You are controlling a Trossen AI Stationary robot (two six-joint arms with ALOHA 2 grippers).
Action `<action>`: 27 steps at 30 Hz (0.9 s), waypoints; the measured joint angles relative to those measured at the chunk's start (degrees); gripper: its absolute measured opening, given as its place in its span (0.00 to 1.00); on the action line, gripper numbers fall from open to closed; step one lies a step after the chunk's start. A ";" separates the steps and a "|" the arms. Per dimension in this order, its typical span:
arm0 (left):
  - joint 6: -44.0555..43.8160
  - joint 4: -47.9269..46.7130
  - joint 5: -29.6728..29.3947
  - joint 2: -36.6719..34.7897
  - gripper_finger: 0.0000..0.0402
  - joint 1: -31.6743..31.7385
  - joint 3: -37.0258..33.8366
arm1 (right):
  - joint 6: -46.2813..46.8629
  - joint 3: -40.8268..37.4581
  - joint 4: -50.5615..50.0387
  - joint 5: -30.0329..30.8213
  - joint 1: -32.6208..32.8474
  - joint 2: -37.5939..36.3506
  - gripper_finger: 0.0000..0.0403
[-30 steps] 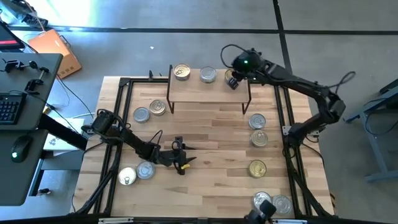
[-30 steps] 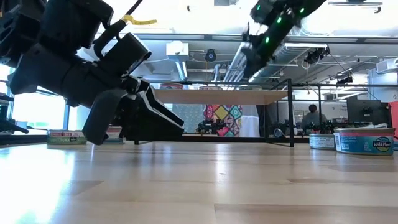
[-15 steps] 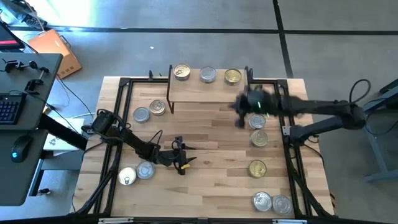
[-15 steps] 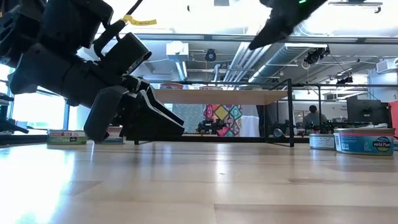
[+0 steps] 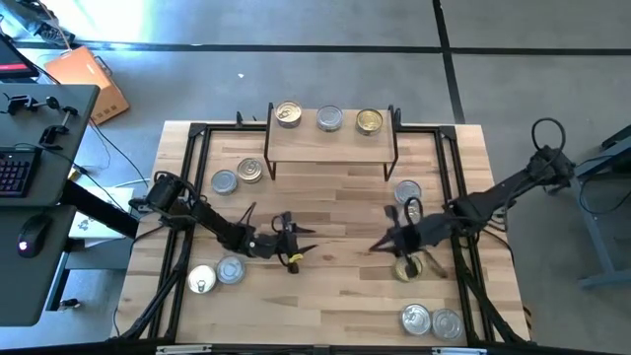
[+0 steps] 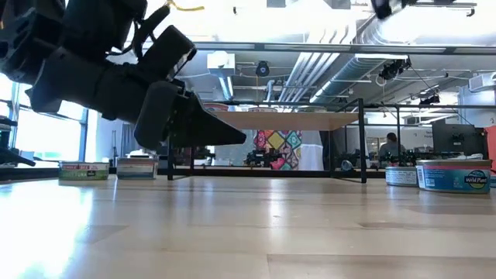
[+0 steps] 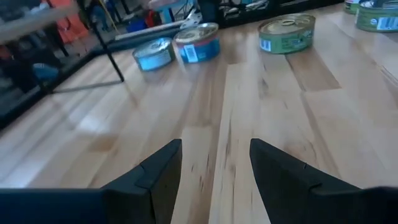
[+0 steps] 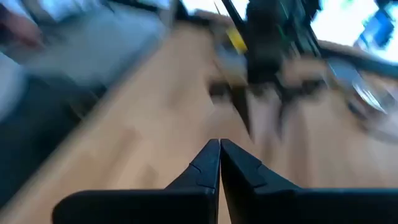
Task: Stack canned seafood by type on shelf
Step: Put the green with blue patterned tuna can on the shelf
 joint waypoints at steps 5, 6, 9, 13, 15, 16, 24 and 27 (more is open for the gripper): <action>5.72 -1.02 0.10 0.00 0.46 -0.29 3.85 | 3.82 0.02 2.76 -2.47 3.33 0.00 0.06; 6.54 -1.02 0.24 0.00 0.46 -0.31 4.71 | 5.24 0.10 2.03 -2.69 4.22 0.00 0.09; 8.30 -1.22 0.99 0.00 0.46 -0.31 6.91 | 10.70 3.78 -4.78 -2.88 6.49 0.77 0.17; 10.27 -1.29 2.07 0.00 0.46 -0.31 8.45 | 20.46 12.23 -20.03 -0.29 10.41 3.17 0.26; 10.46 -1.37 2.12 0.00 0.46 -0.31 8.78 | 26.87 15.19 -27.15 2.10 12.53 4.81 0.27; 10.45 -1.35 2.10 0.00 0.46 -0.31 8.80 | 30.03 16.24 -29.63 3.21 13.49 5.77 0.28; 9.91 -3.05 2.16 0.00 0.46 -0.35 8.80 | 56.54 16.85 -49.22 5.25 18.72 14.22 0.28; 9.93 -3.11 2.19 0.00 0.46 -0.35 8.80 | 59.65 16.83 -59.39 9.50 17.92 17.18 0.30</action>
